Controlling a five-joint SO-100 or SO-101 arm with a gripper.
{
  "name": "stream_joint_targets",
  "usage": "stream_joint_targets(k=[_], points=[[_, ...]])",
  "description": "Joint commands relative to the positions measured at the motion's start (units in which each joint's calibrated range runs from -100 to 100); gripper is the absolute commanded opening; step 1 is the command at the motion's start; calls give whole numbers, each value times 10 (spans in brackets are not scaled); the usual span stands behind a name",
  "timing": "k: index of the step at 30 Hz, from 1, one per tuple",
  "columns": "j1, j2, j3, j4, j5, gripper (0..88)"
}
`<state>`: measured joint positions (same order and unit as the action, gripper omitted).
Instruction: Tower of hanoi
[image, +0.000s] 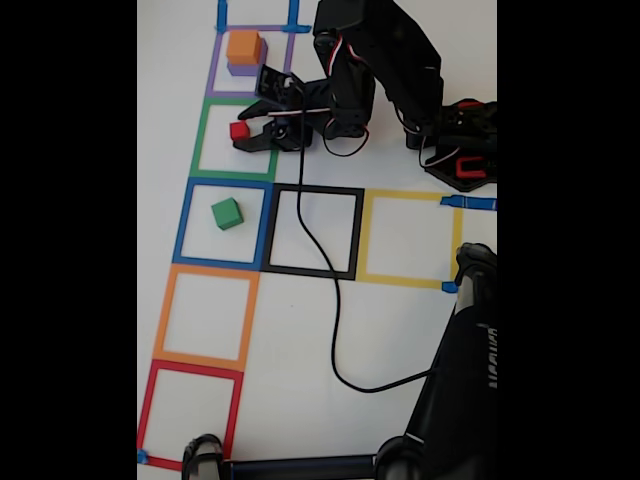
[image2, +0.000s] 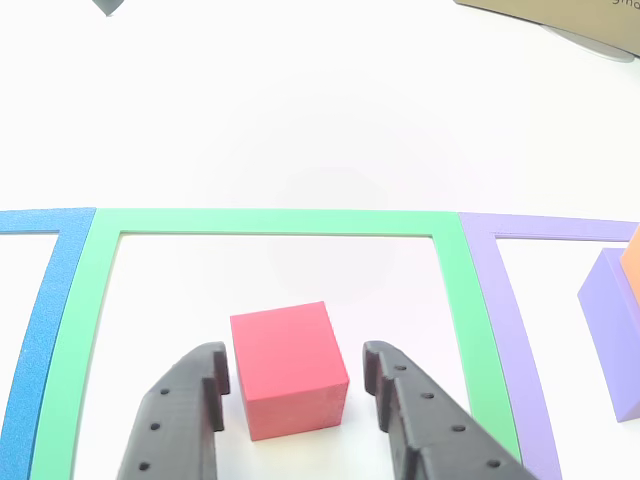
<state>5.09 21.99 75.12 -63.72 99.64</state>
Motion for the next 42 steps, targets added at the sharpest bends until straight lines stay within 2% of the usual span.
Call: stream_joint_targets(k=[1, 15, 19, 26, 34, 38, 42], points=[[-8, -4, -7, -8, 4, 92], [-22, -23, -1, 2, 4, 42], [-30, -103, 17, 54, 4, 40], [-39, -343, 20, 314, 4, 39], [-76, -613, -32, 698, 4, 36], [-115, -687, -132, 910, 4, 33], [-164, -699, -329, 1135, 4, 32]])
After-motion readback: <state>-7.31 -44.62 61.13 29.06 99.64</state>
